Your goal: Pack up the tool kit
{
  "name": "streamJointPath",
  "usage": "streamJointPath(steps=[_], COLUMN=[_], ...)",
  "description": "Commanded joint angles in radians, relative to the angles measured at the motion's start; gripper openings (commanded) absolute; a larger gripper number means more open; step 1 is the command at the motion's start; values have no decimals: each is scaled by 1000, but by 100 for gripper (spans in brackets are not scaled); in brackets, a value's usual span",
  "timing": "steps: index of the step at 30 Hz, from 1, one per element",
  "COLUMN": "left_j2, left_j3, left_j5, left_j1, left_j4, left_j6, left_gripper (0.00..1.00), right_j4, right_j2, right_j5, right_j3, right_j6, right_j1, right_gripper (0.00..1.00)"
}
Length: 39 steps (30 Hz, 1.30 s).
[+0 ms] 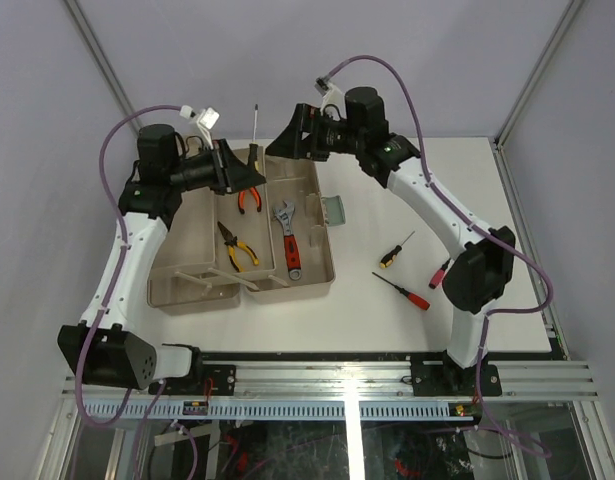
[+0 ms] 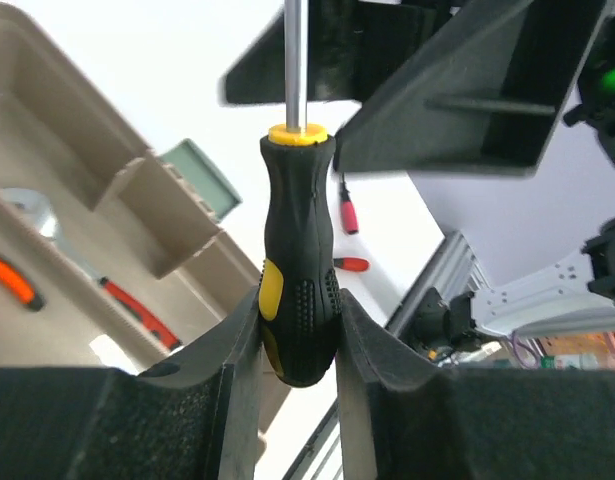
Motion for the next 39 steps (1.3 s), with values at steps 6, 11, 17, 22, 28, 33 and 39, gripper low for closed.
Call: streamJointPath(steps=[6, 11, 17, 22, 28, 33, 39], left_j2=[38, 141, 183, 189, 204, 236, 269], left_j3=[138, 240, 242, 171, 164, 181, 192], left_j5=[-97, -238, -312, -337, -356, -357, -343], left_j1=[287, 352, 353, 353, 353, 353, 352], left_j4=[-283, -476, -502, -511, -565, -610, -638], left_j6=[238, 392, 364, 319, 324, 329, 326], left_gripper=[0, 0, 0, 0, 0, 11, 29], right_j4=[-410, -677, -806, -763, -741, -714, -687], right_j2=[-148, -116, -113, -152, -140, -113, -81], right_j5=[436, 669, 804, 833, 838, 838, 827], right_j3=[29, 77, -55, -270, -408, -486, -545], right_j6=[-201, -281, -230, -149, -119, -101, -77], right_j1=[-171, -194, -196, -197, -196, -196, -204], right_gripper=[99, 91, 79, 71, 69, 70, 73])
